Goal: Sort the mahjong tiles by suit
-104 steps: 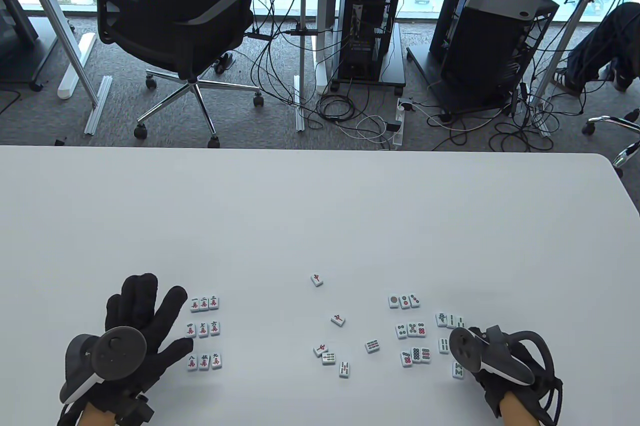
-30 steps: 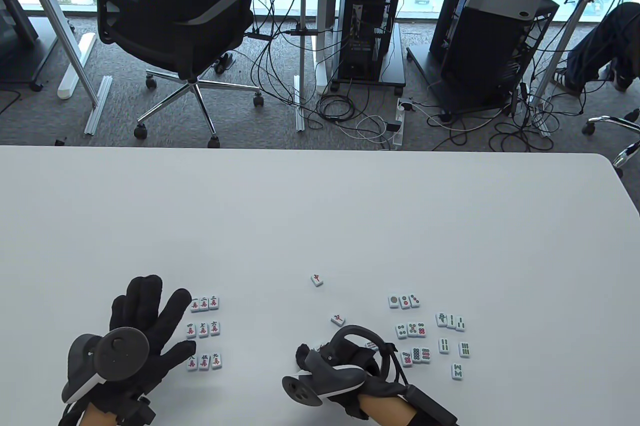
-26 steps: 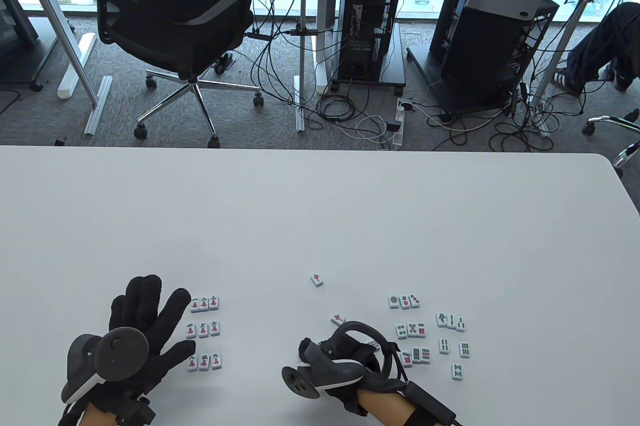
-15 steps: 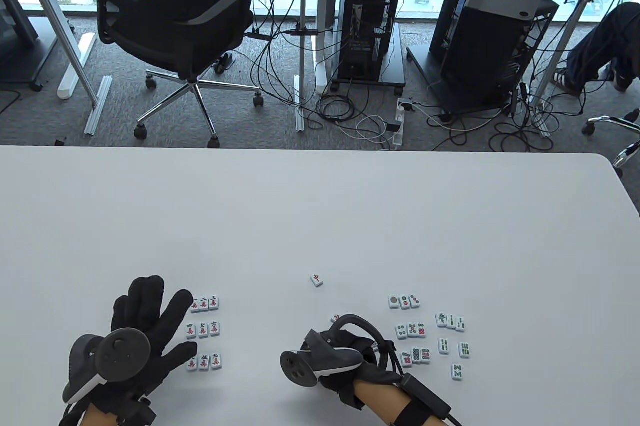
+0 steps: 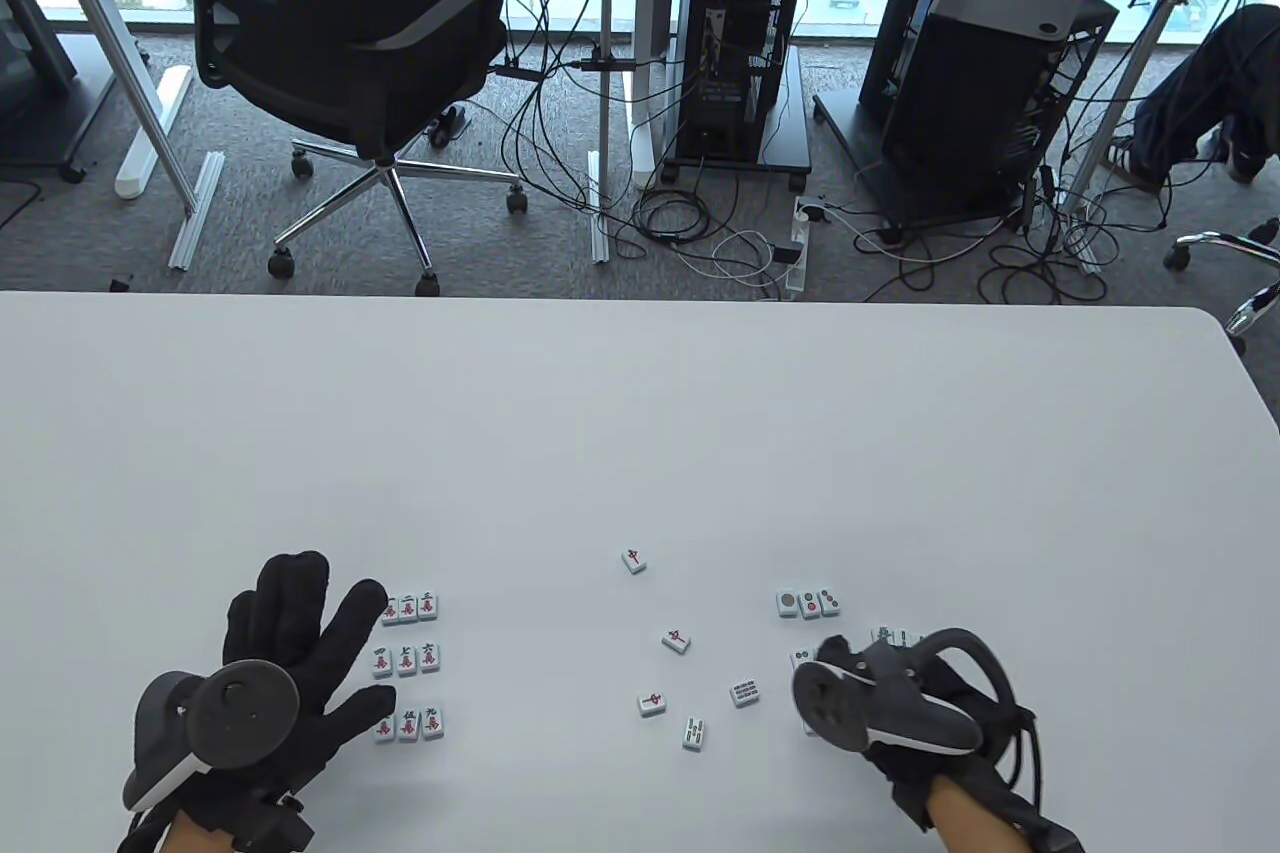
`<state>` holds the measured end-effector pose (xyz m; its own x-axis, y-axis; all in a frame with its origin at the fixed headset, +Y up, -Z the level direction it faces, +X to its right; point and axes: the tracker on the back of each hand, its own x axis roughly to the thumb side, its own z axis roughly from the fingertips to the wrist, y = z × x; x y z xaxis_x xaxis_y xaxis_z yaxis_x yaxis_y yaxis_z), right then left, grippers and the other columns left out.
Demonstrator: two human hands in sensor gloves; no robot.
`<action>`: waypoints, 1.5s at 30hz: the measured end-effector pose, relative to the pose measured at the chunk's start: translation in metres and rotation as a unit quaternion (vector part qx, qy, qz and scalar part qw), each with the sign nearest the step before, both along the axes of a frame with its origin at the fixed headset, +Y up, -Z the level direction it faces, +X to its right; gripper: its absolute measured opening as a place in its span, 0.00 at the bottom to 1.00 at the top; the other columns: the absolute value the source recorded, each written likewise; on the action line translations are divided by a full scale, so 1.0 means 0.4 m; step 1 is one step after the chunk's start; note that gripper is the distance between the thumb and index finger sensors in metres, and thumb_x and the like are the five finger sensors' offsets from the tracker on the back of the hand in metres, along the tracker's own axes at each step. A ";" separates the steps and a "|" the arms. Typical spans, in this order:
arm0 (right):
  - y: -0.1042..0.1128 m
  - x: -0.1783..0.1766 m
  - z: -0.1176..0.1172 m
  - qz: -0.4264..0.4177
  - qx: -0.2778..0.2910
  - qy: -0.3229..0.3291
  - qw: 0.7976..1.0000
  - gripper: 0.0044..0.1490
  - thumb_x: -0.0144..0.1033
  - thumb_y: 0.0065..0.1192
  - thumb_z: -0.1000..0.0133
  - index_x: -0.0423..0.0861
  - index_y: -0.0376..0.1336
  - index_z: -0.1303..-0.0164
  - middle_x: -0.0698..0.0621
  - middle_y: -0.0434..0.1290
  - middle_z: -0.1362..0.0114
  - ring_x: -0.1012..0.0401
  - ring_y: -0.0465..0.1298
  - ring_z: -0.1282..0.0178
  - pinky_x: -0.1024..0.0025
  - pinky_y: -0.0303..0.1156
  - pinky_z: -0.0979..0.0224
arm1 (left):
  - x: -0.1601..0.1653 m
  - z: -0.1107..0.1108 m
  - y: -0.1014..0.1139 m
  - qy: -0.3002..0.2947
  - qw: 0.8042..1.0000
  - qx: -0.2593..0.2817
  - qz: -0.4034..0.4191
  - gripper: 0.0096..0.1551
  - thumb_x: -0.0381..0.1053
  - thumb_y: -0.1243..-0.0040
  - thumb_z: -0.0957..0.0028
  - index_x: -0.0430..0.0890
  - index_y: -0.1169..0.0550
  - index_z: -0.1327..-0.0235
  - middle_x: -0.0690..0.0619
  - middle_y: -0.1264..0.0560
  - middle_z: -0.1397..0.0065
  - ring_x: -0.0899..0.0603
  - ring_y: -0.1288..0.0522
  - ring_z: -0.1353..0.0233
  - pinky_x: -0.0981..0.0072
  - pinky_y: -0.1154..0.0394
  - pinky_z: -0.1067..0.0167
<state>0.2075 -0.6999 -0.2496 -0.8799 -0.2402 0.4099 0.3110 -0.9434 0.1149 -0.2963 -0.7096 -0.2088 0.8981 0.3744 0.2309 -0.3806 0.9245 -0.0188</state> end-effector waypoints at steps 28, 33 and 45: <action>-0.132 0.139 0.047 0.020 0.002 -0.085 0.996 0.40 0.42 0.70 0.55 0.40 0.64 0.33 0.51 0.83 0.61 0.62 0.80 0.76 0.70 0.79 0.70 | -0.017 -0.006 -0.012 0.012 1.000 -0.004 0.008 0.50 0.78 0.51 0.57 0.69 0.54 0.23 0.65 0.77 0.22 0.49 0.79 0.18 0.42 0.74 0.24; -0.073 0.067 0.049 -0.007 0.025 -0.058 0.998 0.39 0.44 0.68 0.54 0.40 0.65 0.34 0.50 0.83 0.60 0.62 0.80 0.76 0.70 0.79 0.70 | -0.016 -0.006 -0.012 0.010 1.000 -0.004 0.007 0.50 0.78 0.51 0.57 0.69 0.54 0.23 0.65 0.77 0.22 0.49 0.79 0.17 0.42 0.74 0.24; -0.109 -0.312 0.032 -0.018 -0.033 0.073 0.997 0.47 0.49 0.68 0.55 0.38 0.60 0.29 0.49 0.83 0.61 0.62 0.79 0.77 0.70 0.78 0.71 | -0.016 -0.004 -0.013 0.006 1.000 -0.002 0.010 0.50 0.78 0.51 0.57 0.69 0.54 0.23 0.65 0.77 0.22 0.49 0.79 0.17 0.42 0.74 0.24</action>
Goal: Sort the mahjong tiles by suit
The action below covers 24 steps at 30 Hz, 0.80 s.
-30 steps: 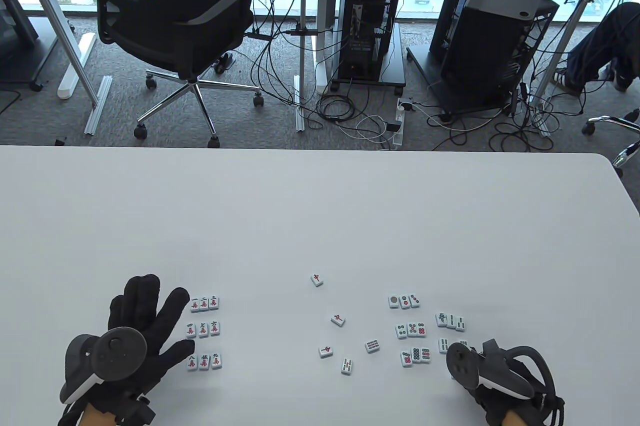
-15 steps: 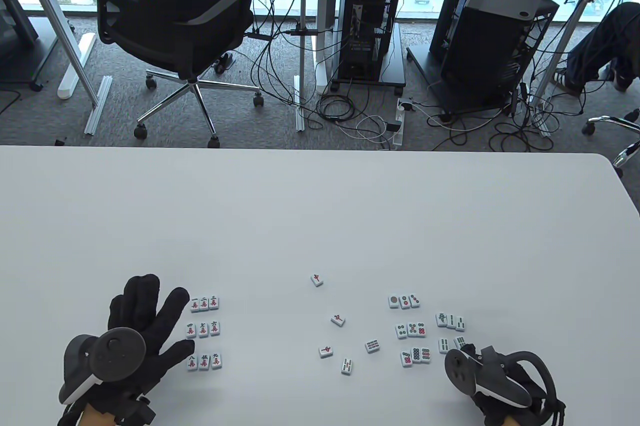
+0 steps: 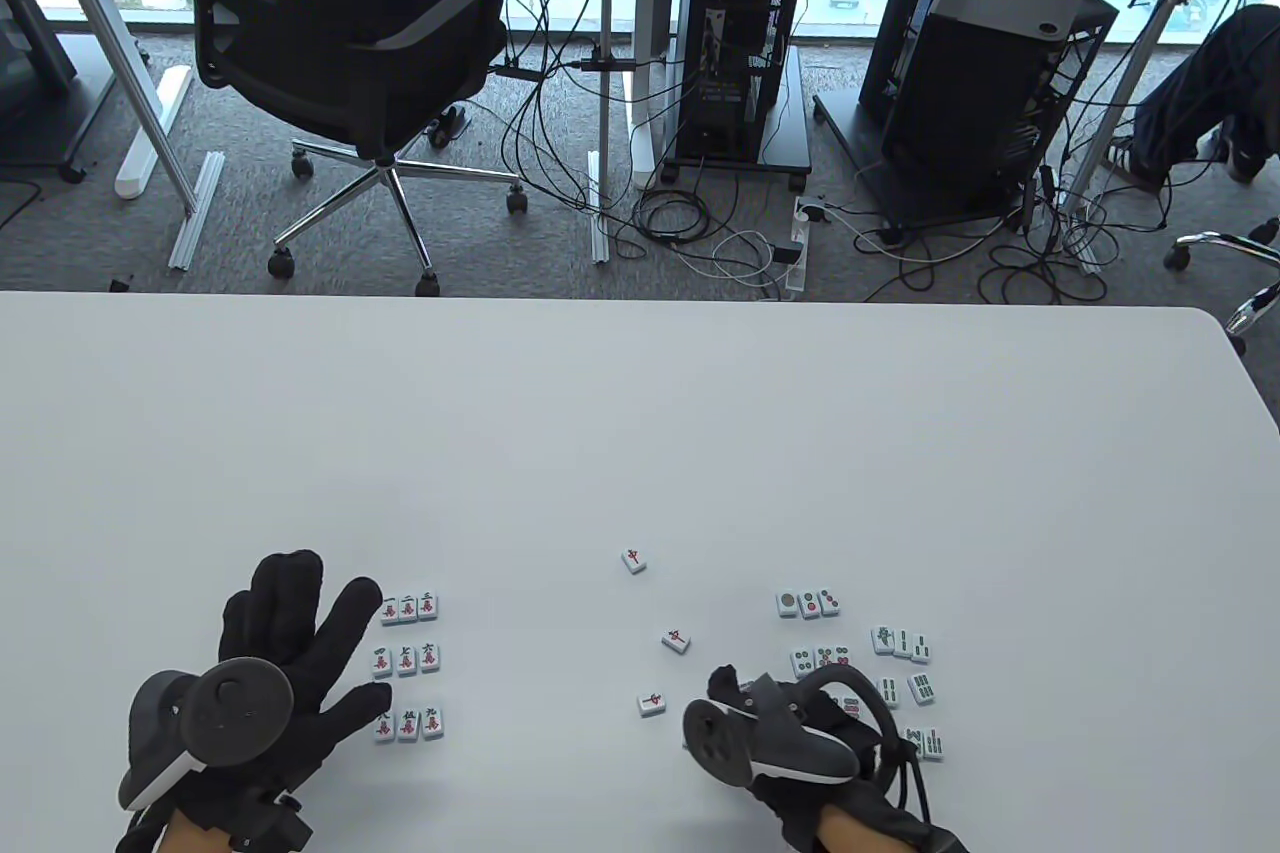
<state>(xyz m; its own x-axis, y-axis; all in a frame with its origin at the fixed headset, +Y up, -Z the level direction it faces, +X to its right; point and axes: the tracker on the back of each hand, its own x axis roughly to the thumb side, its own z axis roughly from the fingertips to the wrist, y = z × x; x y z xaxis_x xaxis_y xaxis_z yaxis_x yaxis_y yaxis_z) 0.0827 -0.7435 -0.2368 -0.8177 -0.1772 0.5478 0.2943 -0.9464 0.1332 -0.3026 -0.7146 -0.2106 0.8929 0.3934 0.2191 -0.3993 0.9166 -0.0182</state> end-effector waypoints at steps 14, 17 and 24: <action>-0.057 -0.085 0.017 0.081 0.007 0.006 0.997 0.40 0.42 0.66 0.52 0.32 0.63 0.35 0.51 0.82 0.63 0.63 0.78 0.78 0.70 0.78 0.72 | 0.002 0.000 -0.001 -0.004 1.000 0.000 0.001 0.50 0.78 0.51 0.57 0.69 0.54 0.23 0.65 0.77 0.22 0.49 0.79 0.17 0.42 0.74 0.24; -0.055 -0.078 0.017 0.065 0.019 0.028 0.997 0.39 0.42 0.68 0.53 0.34 0.64 0.36 0.52 0.82 0.64 0.64 0.78 0.79 0.71 0.78 0.73 | 0.003 0.000 -0.002 -0.004 1.000 -0.002 -0.003 0.50 0.78 0.51 0.57 0.69 0.54 0.23 0.65 0.77 0.22 0.49 0.79 0.17 0.42 0.74 0.24; 0.015 0.043 -0.017 -0.049 0.038 0.006 0.998 0.38 0.43 0.71 0.57 0.40 0.68 0.38 0.52 0.83 0.66 0.64 0.78 0.80 0.71 0.78 0.73 | 0.004 0.000 -0.001 -0.004 1.000 -0.004 -0.001 0.50 0.78 0.51 0.57 0.69 0.54 0.23 0.65 0.77 0.22 0.49 0.79 0.17 0.42 0.74 0.24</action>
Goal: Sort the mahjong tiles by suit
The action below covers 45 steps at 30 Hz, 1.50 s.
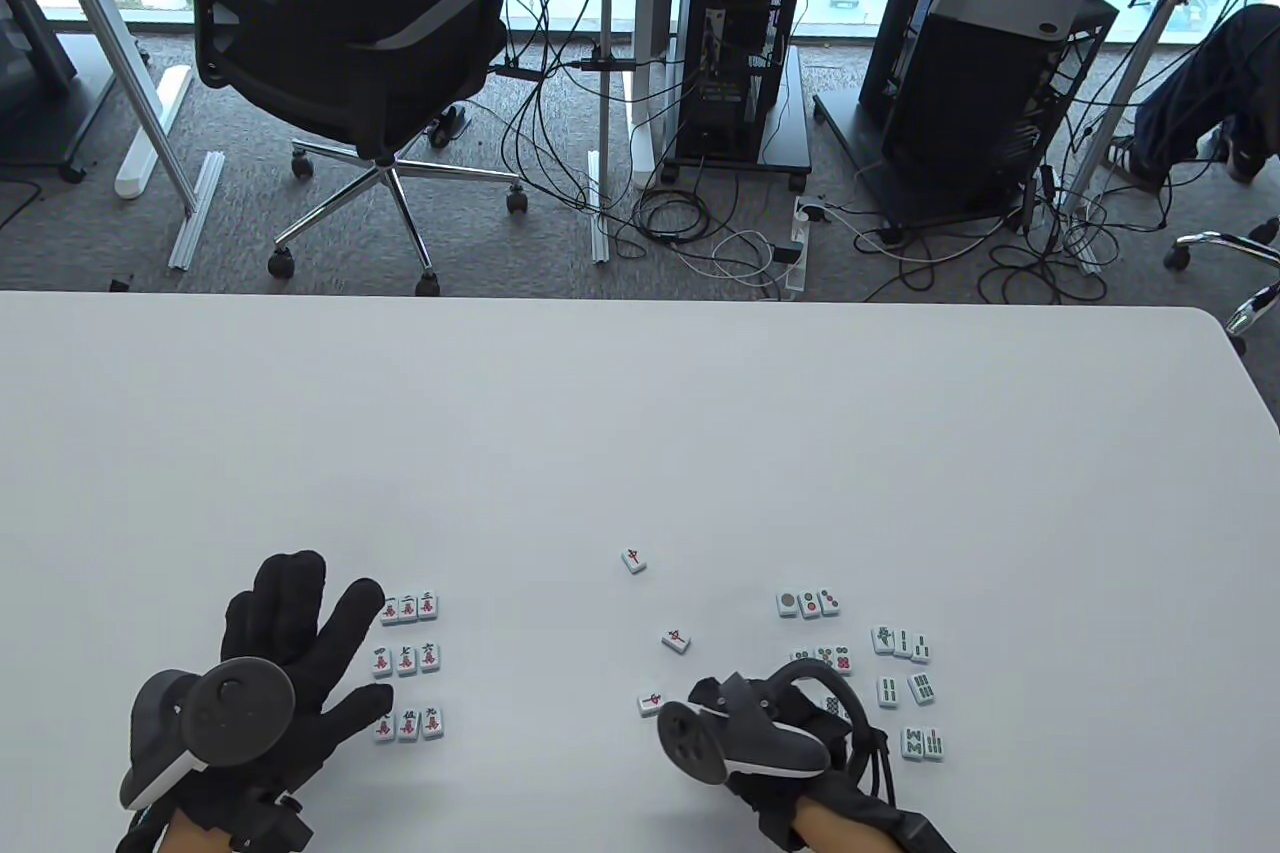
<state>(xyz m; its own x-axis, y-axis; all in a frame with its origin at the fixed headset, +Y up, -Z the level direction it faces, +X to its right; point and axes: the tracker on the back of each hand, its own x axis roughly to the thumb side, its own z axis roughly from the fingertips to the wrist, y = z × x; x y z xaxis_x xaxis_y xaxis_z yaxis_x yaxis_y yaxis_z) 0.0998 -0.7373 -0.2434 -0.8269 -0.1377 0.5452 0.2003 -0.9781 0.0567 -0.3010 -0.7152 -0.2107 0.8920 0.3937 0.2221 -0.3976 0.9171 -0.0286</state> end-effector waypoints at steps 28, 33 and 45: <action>-0.041 0.404 -0.096 0.004 -0.035 -0.117 0.993 0.37 0.41 0.74 0.58 0.43 0.68 0.37 0.51 0.83 0.65 0.64 0.78 0.80 0.71 0.78 0.73 | -0.017 -0.014 -0.013 0.026 0.999 -0.033 -0.004 0.50 0.77 0.51 0.57 0.69 0.54 0.23 0.65 0.77 0.22 0.49 0.79 0.17 0.42 0.74 0.24; -0.043 0.408 -0.095 0.005 -0.032 -0.122 0.992 0.37 0.41 0.73 0.57 0.43 0.68 0.37 0.51 0.83 0.65 0.64 0.78 0.80 0.71 0.78 0.73 | -0.017 -0.016 -0.014 0.024 0.999 -0.038 -0.004 0.50 0.77 0.51 0.57 0.69 0.53 0.23 0.65 0.77 0.22 0.49 0.79 0.17 0.42 0.74 0.24; -0.050 0.399 -0.082 0.042 -0.020 -0.119 0.992 0.37 0.41 0.73 0.57 0.41 0.68 0.37 0.51 0.83 0.65 0.64 0.78 0.80 0.71 0.78 0.73 | -0.018 -0.015 -0.012 0.021 0.999 -0.033 0.002 0.50 0.77 0.51 0.57 0.69 0.53 0.23 0.65 0.77 0.22 0.49 0.79 0.17 0.42 0.74 0.24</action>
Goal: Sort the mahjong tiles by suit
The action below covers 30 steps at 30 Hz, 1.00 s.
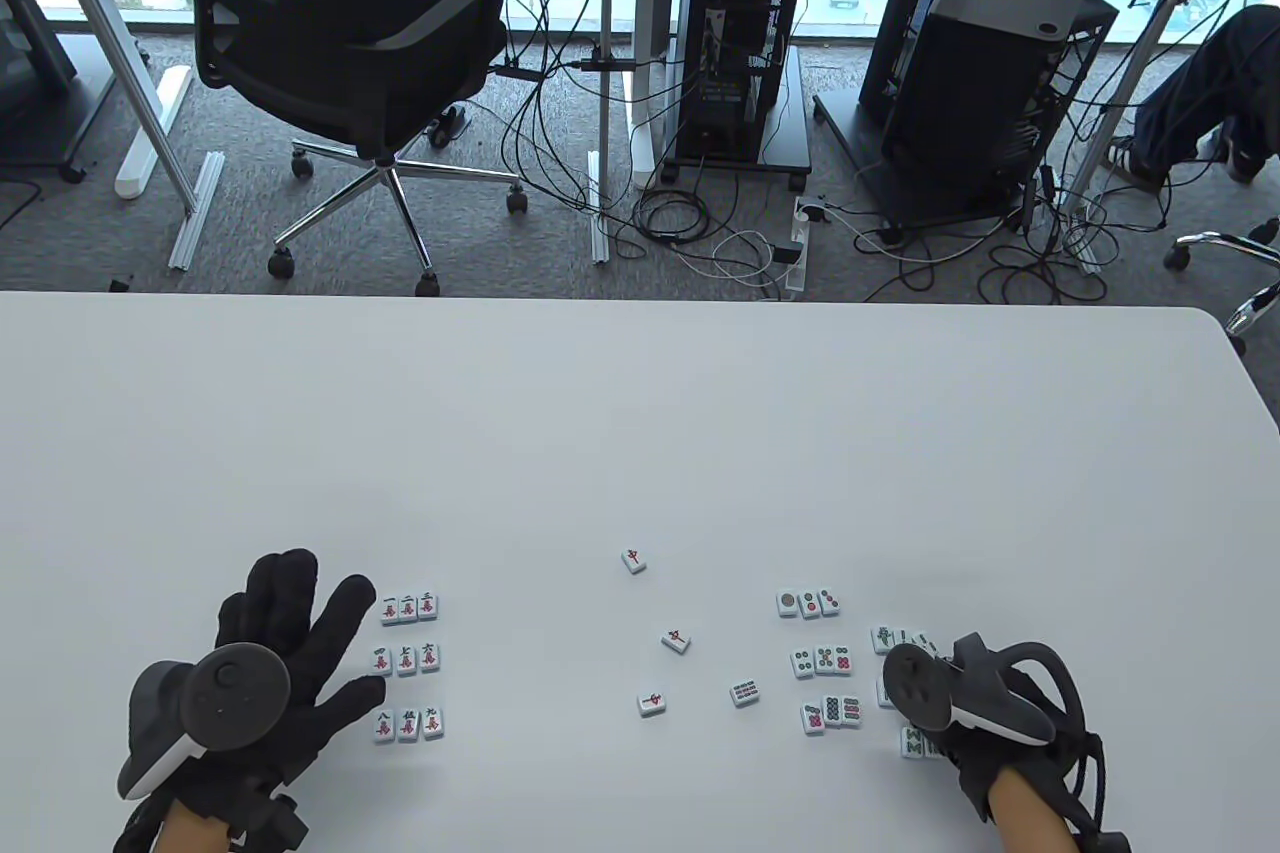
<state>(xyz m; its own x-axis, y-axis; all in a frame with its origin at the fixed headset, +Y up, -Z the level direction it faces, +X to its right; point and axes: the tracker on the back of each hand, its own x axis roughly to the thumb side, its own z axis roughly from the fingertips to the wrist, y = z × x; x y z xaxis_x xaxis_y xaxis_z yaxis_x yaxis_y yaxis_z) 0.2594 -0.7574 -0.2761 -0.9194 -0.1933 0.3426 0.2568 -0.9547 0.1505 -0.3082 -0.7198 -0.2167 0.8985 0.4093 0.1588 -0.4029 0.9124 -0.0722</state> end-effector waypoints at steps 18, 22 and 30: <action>0.077 -0.186 0.021 -0.041 0.022 0.037 0.998 0.38 0.47 0.66 0.53 0.39 0.67 0.36 0.50 0.83 0.64 0.63 0.78 0.79 0.71 0.78 0.73 | 0.000 0.001 0.000 -0.004 1.000 0.002 0.003 0.50 0.77 0.51 0.57 0.69 0.53 0.23 0.65 0.77 0.22 0.49 0.79 0.17 0.42 0.74 0.24; 0.061 -0.298 0.016 -0.044 0.009 0.051 0.998 0.36 0.50 0.64 0.53 0.37 0.72 0.45 0.49 0.83 0.68 0.63 0.78 0.83 0.70 0.77 0.76 | 0.001 0.003 0.001 -0.006 1.000 0.005 0.002 0.50 0.77 0.51 0.57 0.69 0.53 0.23 0.65 0.77 0.22 0.49 0.79 0.17 0.42 0.74 0.24; 0.016 -0.402 -0.031 0.043 -0.028 0.020 0.999 0.38 0.55 0.63 0.53 0.33 0.75 0.53 0.49 0.83 0.74 0.63 0.76 0.87 0.71 0.75 0.81 | 0.004 0.006 0.003 -0.012 1.000 0.014 0.003 0.49 0.77 0.50 0.57 0.69 0.53 0.23 0.65 0.77 0.22 0.49 0.79 0.17 0.42 0.74 0.24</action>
